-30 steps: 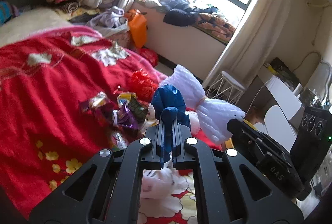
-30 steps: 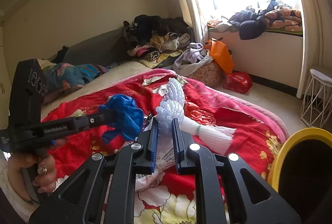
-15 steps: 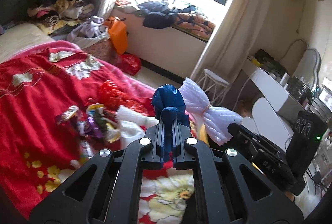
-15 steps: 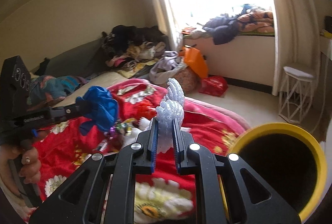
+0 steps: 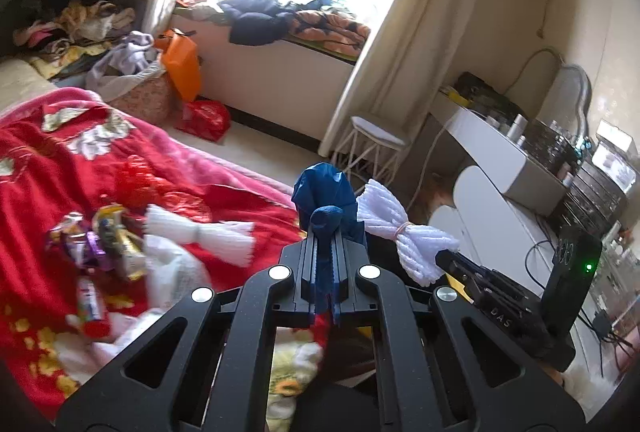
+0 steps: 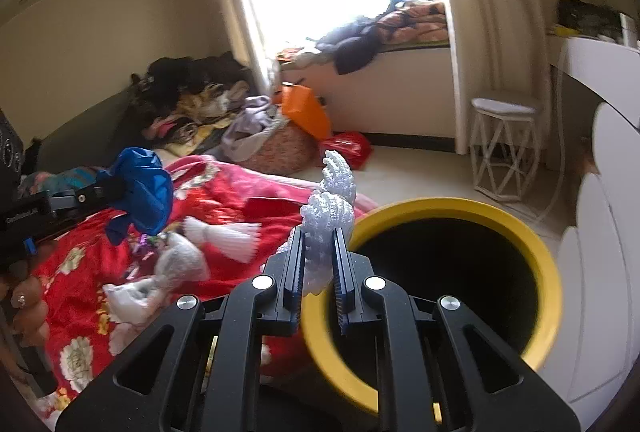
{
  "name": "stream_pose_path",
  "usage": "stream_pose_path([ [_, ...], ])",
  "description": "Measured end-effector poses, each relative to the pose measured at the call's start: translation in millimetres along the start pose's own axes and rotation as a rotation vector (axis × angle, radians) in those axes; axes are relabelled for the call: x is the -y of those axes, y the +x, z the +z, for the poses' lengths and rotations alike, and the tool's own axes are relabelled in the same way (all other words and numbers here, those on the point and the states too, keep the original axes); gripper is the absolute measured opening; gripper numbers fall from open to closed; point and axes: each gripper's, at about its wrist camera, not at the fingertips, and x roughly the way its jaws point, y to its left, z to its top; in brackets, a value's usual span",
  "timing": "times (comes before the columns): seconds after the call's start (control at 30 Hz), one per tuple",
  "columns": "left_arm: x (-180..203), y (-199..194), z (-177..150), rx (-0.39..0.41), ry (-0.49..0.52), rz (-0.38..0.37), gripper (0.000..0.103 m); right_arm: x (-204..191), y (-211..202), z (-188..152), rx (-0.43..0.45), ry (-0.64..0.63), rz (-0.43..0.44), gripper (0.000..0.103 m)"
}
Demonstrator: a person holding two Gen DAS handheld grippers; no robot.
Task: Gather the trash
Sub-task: 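Carry both items over the yellow-rimmed bin and open both tools to drop them, then move both tools back over the bed toward the remaining trash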
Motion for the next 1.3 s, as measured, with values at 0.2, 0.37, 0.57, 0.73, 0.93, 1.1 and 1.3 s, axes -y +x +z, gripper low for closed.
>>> stream_pose_path([
  [0.2,29,34,-6,-0.050,0.021,-0.051,0.003,38,-9,-1,-0.002,0.075,-0.065,0.013],
  [0.37,45,60,-12,-0.100,0.051,-0.081,0.003,58,-12,-1,-0.018,0.112,-0.095,0.013],
  [0.57,62,94,-22,-0.165,0.080,-0.101,0.003,78,-11,-6,-0.061,0.167,-0.128,0.013],
  [0.73,71,116,-31,-0.206,0.089,-0.107,0.004,91,-7,-7,-0.100,0.214,-0.147,0.016],
  [0.93,63,126,-30,-0.197,0.032,-0.053,0.083,103,1,-12,-0.161,0.271,-0.183,0.043],
  [1.1,47,105,-30,-0.146,0.014,0.013,0.092,97,-2,-12,-0.138,0.241,-0.216,0.051],
  [1.3,30,75,-29,-0.092,0.002,0.064,0.092,75,-5,-8,-0.091,0.174,-0.193,0.055],
])
